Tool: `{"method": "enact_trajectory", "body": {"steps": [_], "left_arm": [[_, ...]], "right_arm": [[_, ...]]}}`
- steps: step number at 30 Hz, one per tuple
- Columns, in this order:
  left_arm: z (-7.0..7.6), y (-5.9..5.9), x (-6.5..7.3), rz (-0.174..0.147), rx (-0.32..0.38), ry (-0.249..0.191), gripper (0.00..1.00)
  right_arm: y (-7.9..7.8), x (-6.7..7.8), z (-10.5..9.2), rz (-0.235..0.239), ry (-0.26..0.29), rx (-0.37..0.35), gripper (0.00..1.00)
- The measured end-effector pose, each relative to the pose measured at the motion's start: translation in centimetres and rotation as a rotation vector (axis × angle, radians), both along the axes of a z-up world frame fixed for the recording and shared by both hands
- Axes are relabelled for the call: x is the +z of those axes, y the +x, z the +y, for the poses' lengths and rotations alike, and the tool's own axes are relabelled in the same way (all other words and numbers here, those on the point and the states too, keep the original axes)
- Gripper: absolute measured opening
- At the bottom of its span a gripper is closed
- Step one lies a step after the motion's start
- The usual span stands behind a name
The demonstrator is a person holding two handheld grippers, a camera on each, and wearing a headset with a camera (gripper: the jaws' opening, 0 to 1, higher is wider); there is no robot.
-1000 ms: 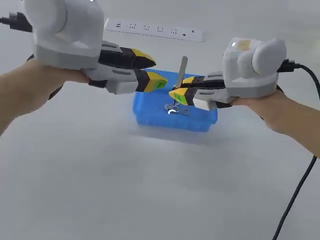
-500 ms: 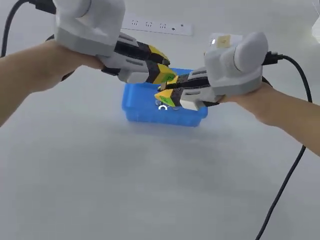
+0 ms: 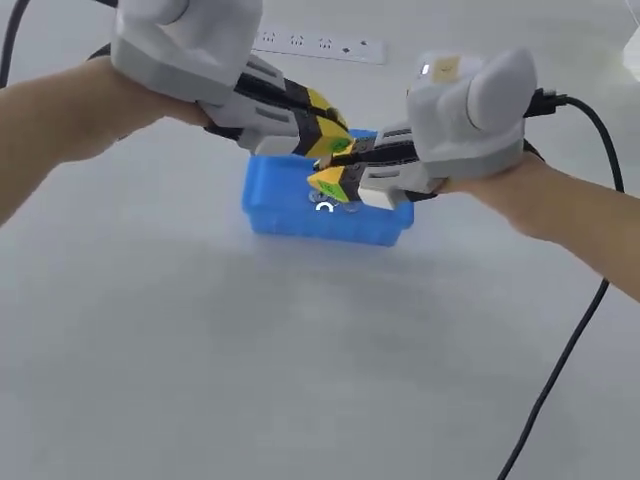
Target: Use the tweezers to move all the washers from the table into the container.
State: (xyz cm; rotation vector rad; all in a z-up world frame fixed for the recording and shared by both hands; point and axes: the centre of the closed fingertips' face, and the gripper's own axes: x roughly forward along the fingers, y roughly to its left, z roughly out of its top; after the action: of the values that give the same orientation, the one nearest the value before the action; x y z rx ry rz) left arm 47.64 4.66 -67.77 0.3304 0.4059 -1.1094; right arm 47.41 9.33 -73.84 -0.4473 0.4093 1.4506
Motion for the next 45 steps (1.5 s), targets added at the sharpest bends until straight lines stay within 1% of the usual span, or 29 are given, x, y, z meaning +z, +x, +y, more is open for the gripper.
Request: {"method": "enact_trajectory", "body": {"steps": [1, 3, 4, 8, 10, 11, 12, 13, 14, 16, 19, 21, 22, 23, 24, 25, 27, 29, 31, 33, 34, 35, 37, 38, 39, 41, 43, 44, 45], "left_arm": [[0.0, 0.1, 0.1, -0.012, 0.003, 0.007, 0.07], [0.1, 0.0, 0.2, -0.016, 0.0, 0.011, 0.06], [0.1, 0.1, 0.3, -0.027, 0.003, 0.014, 0.06], [0.1, 0.1, 0.7, -0.042, 0.01, 0.016, 0.06], [0.2, 0.1, 1.2, -0.053, 0.014, 0.007, 0.06], [0.3, 0.4, 1.6, -0.067, 0.023, 0.0, 0.06], [0.4, 0.4, 1.9, -0.067, 0.023, -0.011, 0.06], [0.4, 0.4, 2.3, -0.075, 0.027, -0.023, 0.06], [0.5, 0.5, 2.5, -0.08, 0.031, -0.026, 0.06], [0.7, 0.4, 2.7, -0.085, 0.031, -0.022, 0.06], [0.9, 0.0, 2.9, -0.09, 0.025, -0.019, 0.06], [1.1, 0.1, 2.9, -0.091, 0.015, -0.019, 0.06], [1.1, -0.3, 3.0, -0.097, 0.003, -0.02, 0.06], [1.1, -0.4, 3.0, -0.099, 0.001, -0.018, 0.06], [1.0, -1.0, 3.2, -0.102, -0.015, -0.018, 0.06], [0.9, -1.2, 3.4, -0.107, -0.022, -0.021, 0.06], [0.9, -1.9, 3.9, -0.103, -0.039, -0.033, 0.06], [0.7, -2.8, 4.4, -0.101, -0.06, -0.048, 0.06], [0.5, -3.9, 4.9, -0.096, -0.088, -0.076, 0.06], [0.3, -5.3, 5.1, -0.092, -0.105, -0.093, 0.06], [0.2, -5.8, 5.1, -0.087, -0.107, -0.1, 0.06], [0.2, -6.1, 5.0, -0.082, -0.106, -0.112, 0.06], [0.2, -6.6, 4.6, -0.072, -0.109, -0.121, 0.06], [0.1, -7.0, 4.3, -0.069, -0.112, -0.128, 0.06], [0.1, -7.1, 4.0, -0.055, -0.101, -0.14, 0.06], [0.0, -7.5, 3.3, -0.041, -0.098, -0.154, 0.06], [-0.1, -7.8, 2.6, -0.036, -0.095, -0.148, 0.06], [-0.4, -8.4, 2.3, -0.027, -0.094, -0.143, 0.06], [-0.5, -8.7, 2.0, -0.014, -0.085, -0.135, 0.06]], "right_arm": [[0.1, 0.1, 0.0, -0.006, 0.001, -0.004, 0.1], [0.2, 0.3, 0.1, -0.022, 0.0, -0.005, 0.11], [0.2, 0.3, 0.1, -0.023, 0.001, -0.005, 0.11], [0.4, 0.6, 0.2, -0.046, -0.002, -0.011, 0.12], [0.4, 0.9, 0.3, -0.058, -0.001, -0.009, 0.13], [0.3, 1.0, 0.3, -0.061, -0.004, -0.006, 0.14], [0.2, 1.1, 0.2, -0.067, -0.008, -0.005, 0.16], [0.2, 1.1, 0.2, -0.071, -0.009, -0.006, 0.18], [0.1, 1.2, 0.2, -0.074, -0.011, -0.004, 0.2], [0.0, 1.3, 0.1, -0.091, -0.022, 0.005, 0.2], [-0.4, 1.7, 0.0, -0.087, -0.017, 0.013, 0.19], [-0.7, 2.2, -0.1, -0.075, -0.004, 0.015, 0.15], [-0.8, 2.4, -0.1, -0.067, 0.004, 0.015, 0.14], [-0.8, 2.5, -0.1, -0.064, 0.008, 0.016, 0.12], [-1.2, 2.9, -0.3, -0.04, 0.024, 0.019, 0.12], [-1.7, 3.2, -0.3, -0.02, 0.038, 0.03, 0.12], [-2.5, 3.6, -0.5, 0.003, 0.05, 0.05, 0.11], [-3.6, 4.0, -0.8, 0.015, 0.063, 0.076, 0.11], [-4.9, 4.6, -1.1, 0.041, 0.087, 0.11, 0.1], [-5.9, 4.9, -1.6, 0.038, 0.088, 0.124, 0.09], [-6.2, 4.9, -1.8, 0.039, 0.086, 0.129, 0.08], [-6.7, 4.9, -2.1, 0.033, 0.08, 0.137, 0.08], [-7.2, 4.6, -2.4, 0.033, 0.064, 0.147, 0.08], [-7.6, 4.2, -2.7, 0.033, 0.049, 0.153, 0.08], [-7.8, 3.9, -2.8, 0.036, 0.039, 0.155, 0.08], [-8.4, 3.2, -3.3, 0.038, 0.004, 0.174, 0.07], [-8.7, 2.5, -3.7, 0.009, -0.051, 0.19, 0.07], [-8.9, 2.3, -3.8, 0.002, -0.068, 0.194, 0.07], [-9.0, 2.0, -3.9, -0.001, -0.083, 0.195, 0.07]]}}
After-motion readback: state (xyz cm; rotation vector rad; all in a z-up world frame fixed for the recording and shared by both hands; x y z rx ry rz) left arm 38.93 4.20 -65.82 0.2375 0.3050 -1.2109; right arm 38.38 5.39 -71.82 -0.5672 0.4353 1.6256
